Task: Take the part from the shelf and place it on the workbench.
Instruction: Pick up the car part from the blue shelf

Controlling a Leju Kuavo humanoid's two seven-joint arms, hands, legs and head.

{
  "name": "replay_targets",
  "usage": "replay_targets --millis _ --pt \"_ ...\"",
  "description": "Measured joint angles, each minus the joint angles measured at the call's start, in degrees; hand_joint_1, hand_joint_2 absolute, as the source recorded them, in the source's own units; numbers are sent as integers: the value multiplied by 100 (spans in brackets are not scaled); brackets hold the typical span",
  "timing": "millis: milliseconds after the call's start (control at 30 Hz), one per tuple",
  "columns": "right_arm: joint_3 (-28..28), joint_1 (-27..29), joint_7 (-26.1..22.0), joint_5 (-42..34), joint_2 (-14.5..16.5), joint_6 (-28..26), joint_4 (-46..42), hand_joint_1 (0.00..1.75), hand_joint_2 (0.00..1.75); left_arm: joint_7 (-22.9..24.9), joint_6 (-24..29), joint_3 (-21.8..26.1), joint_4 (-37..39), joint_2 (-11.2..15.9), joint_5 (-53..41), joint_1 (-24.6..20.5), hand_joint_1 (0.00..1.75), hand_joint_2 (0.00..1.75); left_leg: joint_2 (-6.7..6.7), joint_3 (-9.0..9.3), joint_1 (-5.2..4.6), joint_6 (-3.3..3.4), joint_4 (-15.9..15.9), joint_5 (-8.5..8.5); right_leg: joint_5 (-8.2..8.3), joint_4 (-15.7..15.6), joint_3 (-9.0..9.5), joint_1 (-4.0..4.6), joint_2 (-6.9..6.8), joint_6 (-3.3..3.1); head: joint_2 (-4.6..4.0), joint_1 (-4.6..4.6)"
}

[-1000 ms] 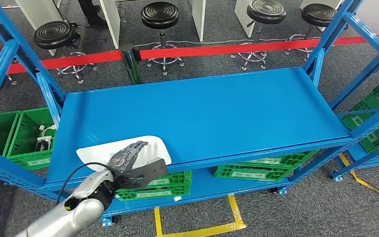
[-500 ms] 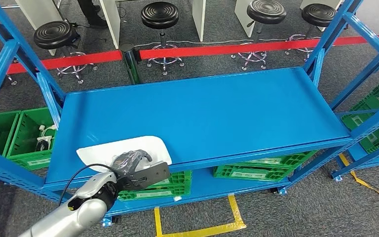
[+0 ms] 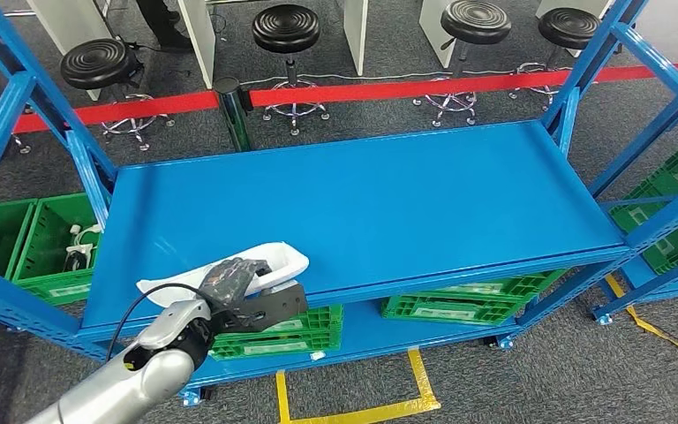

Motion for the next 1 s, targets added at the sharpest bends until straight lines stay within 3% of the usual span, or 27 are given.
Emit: replay_targets --millis 500,1000 --pt "0 1 -19 -1 -1 -17 0 0 175 -405 632 -101 131 -12 -1313 41 175 175 12 -1 0 2 0 -1 0 0 -1 0 4 0 0 0" --pt "2 8 -42 0 -1 -40 0 0 175 -1477 1977 223 -121 -73 456 385 175 175 24 -1 0 7 0 -5 0 0 -1 0 7 0 0 0"
